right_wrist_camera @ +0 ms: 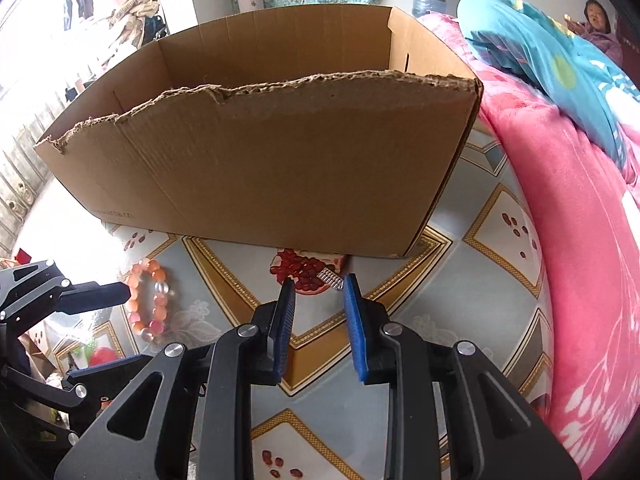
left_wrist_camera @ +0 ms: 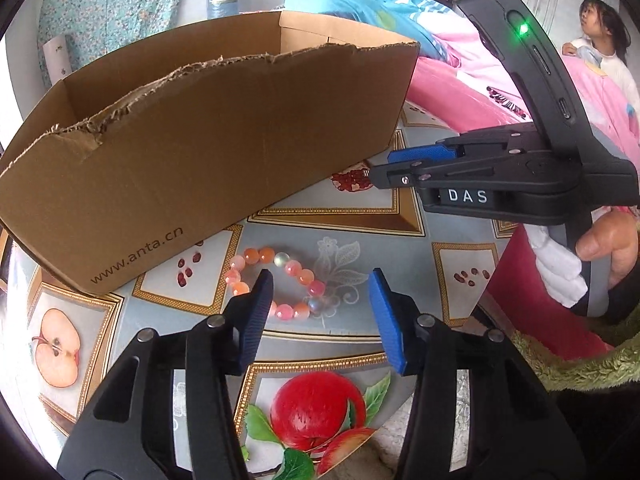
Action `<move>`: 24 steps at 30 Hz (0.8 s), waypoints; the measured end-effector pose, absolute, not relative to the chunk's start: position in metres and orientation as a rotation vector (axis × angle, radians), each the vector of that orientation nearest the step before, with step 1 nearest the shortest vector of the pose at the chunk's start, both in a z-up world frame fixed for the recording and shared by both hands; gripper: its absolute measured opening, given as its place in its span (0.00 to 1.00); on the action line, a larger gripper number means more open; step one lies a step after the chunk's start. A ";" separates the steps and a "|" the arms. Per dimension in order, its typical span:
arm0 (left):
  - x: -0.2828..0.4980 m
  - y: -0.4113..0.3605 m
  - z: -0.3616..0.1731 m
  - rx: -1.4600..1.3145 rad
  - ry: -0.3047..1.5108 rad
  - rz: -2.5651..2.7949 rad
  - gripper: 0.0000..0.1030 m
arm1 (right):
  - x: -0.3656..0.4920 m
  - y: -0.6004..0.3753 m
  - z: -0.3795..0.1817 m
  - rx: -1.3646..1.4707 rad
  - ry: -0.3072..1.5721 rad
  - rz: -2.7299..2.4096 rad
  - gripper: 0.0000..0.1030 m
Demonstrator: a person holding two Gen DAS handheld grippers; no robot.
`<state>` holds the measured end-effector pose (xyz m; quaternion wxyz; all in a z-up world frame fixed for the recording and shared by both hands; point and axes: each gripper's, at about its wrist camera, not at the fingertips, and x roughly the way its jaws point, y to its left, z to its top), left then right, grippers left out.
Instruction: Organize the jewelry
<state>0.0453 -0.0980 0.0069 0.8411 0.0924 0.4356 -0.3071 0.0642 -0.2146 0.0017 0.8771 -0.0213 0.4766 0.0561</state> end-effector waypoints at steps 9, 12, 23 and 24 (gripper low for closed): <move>0.048 -0.098 -0.001 0.205 0.960 -0.646 0.46 | 0.092 -0.223 -0.007 -0.056 1.005 0.141 0.24; 0.053 -0.099 -0.002 0.204 0.966 -0.634 0.46 | 0.097 -0.225 -0.007 -0.066 1.012 0.152 0.24; 0.054 -0.076 -0.001 0.202 0.970 -0.557 0.46 | 0.091 -0.206 -0.006 -0.098 1.037 0.182 0.05; 0.054 -0.073 0.000 0.200 0.971 -0.550 0.46 | 0.091 -0.204 -0.006 -0.099 1.038 0.188 0.05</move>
